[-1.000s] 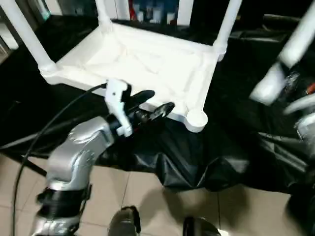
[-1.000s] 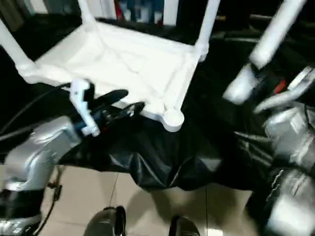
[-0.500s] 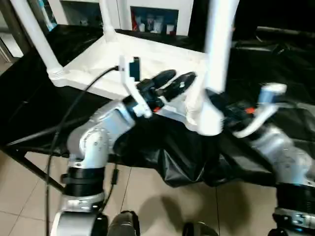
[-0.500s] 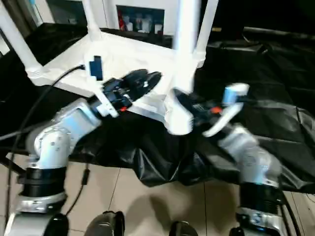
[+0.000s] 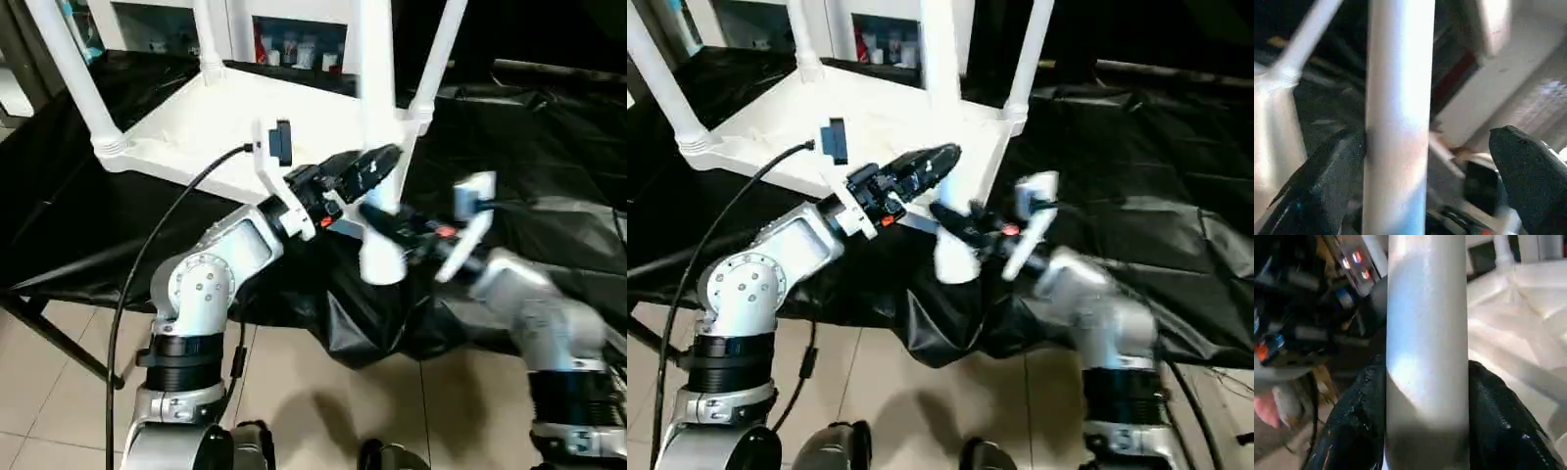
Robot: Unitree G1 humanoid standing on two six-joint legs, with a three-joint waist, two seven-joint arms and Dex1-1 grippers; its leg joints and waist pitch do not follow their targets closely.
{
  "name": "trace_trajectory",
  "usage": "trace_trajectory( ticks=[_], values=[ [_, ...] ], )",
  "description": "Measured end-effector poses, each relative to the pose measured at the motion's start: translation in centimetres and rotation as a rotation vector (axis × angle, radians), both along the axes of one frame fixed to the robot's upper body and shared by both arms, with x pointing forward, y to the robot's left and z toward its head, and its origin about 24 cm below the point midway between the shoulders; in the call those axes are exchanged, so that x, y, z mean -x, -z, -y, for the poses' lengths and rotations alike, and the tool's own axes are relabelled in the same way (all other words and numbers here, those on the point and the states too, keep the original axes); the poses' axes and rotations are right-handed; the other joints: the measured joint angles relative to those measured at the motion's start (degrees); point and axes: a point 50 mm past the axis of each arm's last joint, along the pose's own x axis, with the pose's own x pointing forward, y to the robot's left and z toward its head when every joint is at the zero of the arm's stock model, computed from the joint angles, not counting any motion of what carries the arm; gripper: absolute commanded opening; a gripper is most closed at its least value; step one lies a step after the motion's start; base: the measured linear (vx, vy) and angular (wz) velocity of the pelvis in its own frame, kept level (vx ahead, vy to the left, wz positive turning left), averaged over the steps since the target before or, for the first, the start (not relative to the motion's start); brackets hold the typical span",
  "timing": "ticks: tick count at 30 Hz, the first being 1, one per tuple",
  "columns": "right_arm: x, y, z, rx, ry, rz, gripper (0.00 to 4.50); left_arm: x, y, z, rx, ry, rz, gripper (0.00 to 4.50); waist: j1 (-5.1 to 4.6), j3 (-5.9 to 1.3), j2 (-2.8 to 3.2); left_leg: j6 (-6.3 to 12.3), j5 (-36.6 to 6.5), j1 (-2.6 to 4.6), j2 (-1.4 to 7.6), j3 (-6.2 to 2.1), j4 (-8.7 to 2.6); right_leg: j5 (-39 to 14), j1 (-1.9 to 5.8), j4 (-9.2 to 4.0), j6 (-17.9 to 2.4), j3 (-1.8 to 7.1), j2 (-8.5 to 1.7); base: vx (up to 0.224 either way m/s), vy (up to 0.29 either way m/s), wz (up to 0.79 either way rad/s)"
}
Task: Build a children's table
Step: Pick table leg
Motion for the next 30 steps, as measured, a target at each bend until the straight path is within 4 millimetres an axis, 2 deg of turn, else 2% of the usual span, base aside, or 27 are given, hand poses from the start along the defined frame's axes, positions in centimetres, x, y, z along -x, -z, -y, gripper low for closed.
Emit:
trace_trajectory(
  ticks=[4, 7, 8, 9, 10, 11, 12, 13, 14, 16, 17, 20, 24, 26, 30],
  values=[
    [-0.4, 0.3, -2.6, 0.134, 0.057, 0.05, 1.87, -1.5, 0.4, -0.5, -0.06, -0.165, -0.078, 4.15, -0.2, 0.0, 0.0, -0.01, 0.0, 0.01, -0.01, -0.18, -0.38, -0.01, 0.06, -0.87, 0.02, -0.44, -0.04, -0.015, 0.007, -0.02],
    [-0.8, 0.5, -2.8, 0.199, 0.122, 0.07, 1.87, -2.0, 0.4, -1.0, -0.067, -0.231, -0.093, 3.84, -0.38, 0.05, 0.09, -0.01, -0.02, 0.42, 0.17, -0.37, -0.82, -0.03, 0.93, -2.02, 0.04, -1.54, -0.28, 0.0, 0.0, 0.0],
    [-0.9, 0.7, -2.8, 0.221, 0.142, 0.078, 1.87, -2.2, 0.4, -1.4, -0.071, -0.259, -0.098, 3.73, -0.47, 0.15, 0.24, -0.02, -0.02, 0.78, 0.32, -0.09, -1.54, -0.42, 1.49, -1.73, -0.05, -2.32, -0.16, -0.057, 0.008, 0.02],
    [-0.9, 0.7, -2.7, 0.229, 0.153, 0.079, 1.87, -2.3, 0.3, -1.4, -0.071, -0.265, -0.097, 3.73, 0.5, 0.22, 0.25, -0.02, -0.01, 0.54, 0.68, 0.95, -2.06, -2.77, 1.21, 2.23, -1.0, -2.82, -0.47, -0.092, -0.048, 0.21],
    [-1.0, 0.9, -2.4, 0.239, 0.18, 0.078, 1.87, -2.3, 0.0, -1.1, -0.067, -0.265, -0.094, 3.68, 2.34, -0.05, -0.3, -0.02, -0.01, 0.51, 1.19, 3.04, -2.51, -4.26, 1.36, 6.58, -1.58, -2.42, -0.36, -0.009, -0.156, 0.36],
    [-1.4, 0.7, -2.4, 0.255, 0.211, 0.084, 1.87, -2.4, -0.5, -1.1, -0.047, -0.285, -0.085, 3.63, 3.63, -0.63, -1.98, -0.42, -0.24, 0.33, 0.93, 4.82, -1.89, -5.07, 1.52, 7.28, 1.25, 0.0, -0.09, 0.028, -0.154, 0.33],
    [-1.6, 0.7, -2.8, 0.264, 0.218, 0.082, 1.87, -2.5, -0.2, -1.5, -0.041, -0.313, -0.101, 3.52, 4.46, -0.75, -1.24, -0.92, -0.85, 0.09, -0.08, 1.97, -0.99, -5.14, 1.34, 7.36, 1.18, 0.43, -0.07, 0.141, -0.157, 0.16],
    [-1.6, 0.8, -3.1, 0.258, 0.221, 0.08, 1.87, -2.5, 0.1, -1.9, -0.037, -0.339, -0.12, 3.39, 5.23, -1.01, -0.37, -0.85, -0.86, 0.71, -1.21, -2.06, 0.76, -5.12, 1.82, 7.19, 1.16, 0.48, 0.33, 0.058, -0.049, 0.02],
    [-1.5, 0.8, -3.4, 0.25, 0.224, 0.083, 1.87, -2.6, -0.1, -2.0, -0.035, -0.35, -0.119, 3.31, 5.58, -1.34, 0.24, -1.78, -0.31, 1.71, -1.4, -3.51, 1.05, -4.77, 1.6, 6.97, 1.09, -0.02, 0.34, 0.041, -0.051, 0.11],
    [-1.6, 0.8, -3.4, 0.268, 0.243, 0.093, 1.87, -2.5, -0.3, -1.8, -0.027, -0.354, -0.117, 3.26, 5.23, -1.4, 0.3, -1.66, 0.21, 1.11, -0.56, -2.64, 0.22, -3.28, 1.6, 5.55, 0.49, 0.43, 1.27, -0.05, -0.016, 0.25],
    [-1.6, 0.8, -3.6, 0.272, 0.247, 0.101, 1.87, -2.5, -0.4, -1.9, -0.027, -0.358, -0.116, 3.19, 5.07, -1.43, 0.27, -1.55, 0.38, 0.74, -0.27, -2.47, 0.22, -2.95, 1.6, 5.15, 0.35, 0.22, 1.38, -0.046, 0.001, 0.23],
    [-1.6, 0.7, -3.9, 0.272, 0.256, 0.119, 1.87, -2.5, -0.3, -1.6, -0.03, -0.351, -0.118, 2.85, 4.29, -1.43, 0.28, -1.51, 0.37, 0.43, -0.28, -2.32, 0.15, -2.18, 1.65, 4.2, 0.48, 0.21, 1.31, 0.0, 0.0, 0.0],
    [-1.7, 0.4, -4.0, 0.279, 0.26, 0.148, 1.87, -2.3, -0.3, -1.0, -0.054, -0.32, -0.108, 2.4, 2.81, -1.45, 0.27, -1.4, 0.39, 0.19, -0.3, -2.11, 0.08, -1.49, 1.68, 3.31, 0.83, 0.23, 1.19, 0.0, 0.0, 0.0],
    [-1.7, 0.4, -3.9, 0.292, 0.258, 0.155, 1.87, -2.3, -0.2, -1.1, -0.087, -0.302, -0.109, 2.35, 2.06, -1.45, 0.27, -1.32, 0.42, 0.07, -0.3, -1.97, 0.1, -1.38, 1.6, 3.24, 0.9, 0.26, 1.13, 0.0, 0.0, 0.0],
    [-1.7, 0.4, -3.9, 0.307, 0.252, 0.176, 1.87, -2.2, -0.1, -1.1, -0.109, -0.279, -0.102, 1.97, 1.79, -1.46, 0.28, -1.31, 0.43, 0.02, -0.28, -1.92, 0.08, -1.37, 1.54, 3.23, 0.91, 0.24, 1.11, 0.0, 0.0, 0.0]
  ],
)
